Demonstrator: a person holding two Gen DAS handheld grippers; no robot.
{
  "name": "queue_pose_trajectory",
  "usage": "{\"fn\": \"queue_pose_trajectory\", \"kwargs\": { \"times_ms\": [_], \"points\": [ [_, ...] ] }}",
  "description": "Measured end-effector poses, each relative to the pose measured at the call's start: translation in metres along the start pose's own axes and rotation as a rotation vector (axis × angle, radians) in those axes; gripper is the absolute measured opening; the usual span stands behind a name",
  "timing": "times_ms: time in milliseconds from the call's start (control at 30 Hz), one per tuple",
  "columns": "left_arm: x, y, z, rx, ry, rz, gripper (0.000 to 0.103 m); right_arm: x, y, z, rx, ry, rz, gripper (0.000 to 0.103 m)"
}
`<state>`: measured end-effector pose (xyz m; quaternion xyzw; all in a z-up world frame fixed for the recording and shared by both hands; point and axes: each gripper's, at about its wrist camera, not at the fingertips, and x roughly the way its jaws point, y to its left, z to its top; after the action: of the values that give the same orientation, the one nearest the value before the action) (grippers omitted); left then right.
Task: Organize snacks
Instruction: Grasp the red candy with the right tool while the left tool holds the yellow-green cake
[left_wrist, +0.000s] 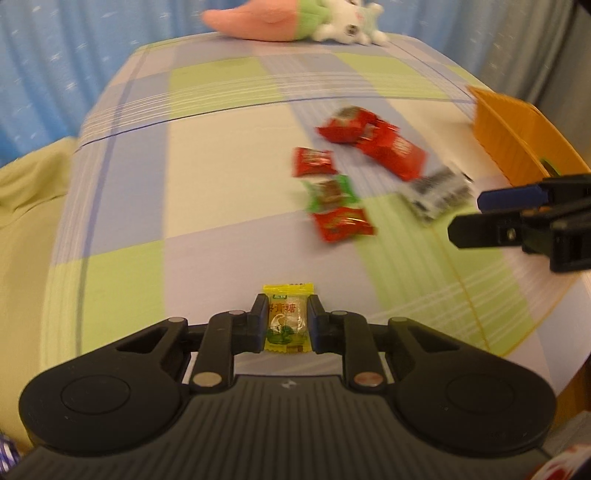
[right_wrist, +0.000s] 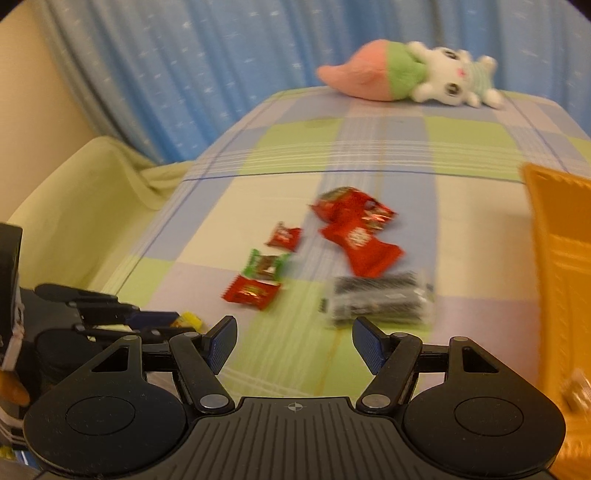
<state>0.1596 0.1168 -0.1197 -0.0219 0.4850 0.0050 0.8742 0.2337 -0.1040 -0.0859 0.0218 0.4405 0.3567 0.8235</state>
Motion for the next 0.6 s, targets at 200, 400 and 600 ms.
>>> {"fn": "queue_pose_trajectory", "kwargs": {
  "times_ms": [200,400,600],
  "points": [
    [-0.012,0.027,-0.001,-0.084,-0.022,0.046,0.02,0.033,0.016,0.009,-0.09,0.025,0.052,0.069],
    [-0.02,0.041,-0.002,-0.118,-0.03,0.073,0.02,0.065,0.023,0.017,-0.042,0.065,0.069,0.069],
    [-0.023,0.053,-0.004,-0.139,-0.03,0.086,0.02,0.085,0.032,0.022,0.023,0.08,0.019,0.069]
  ]
}}
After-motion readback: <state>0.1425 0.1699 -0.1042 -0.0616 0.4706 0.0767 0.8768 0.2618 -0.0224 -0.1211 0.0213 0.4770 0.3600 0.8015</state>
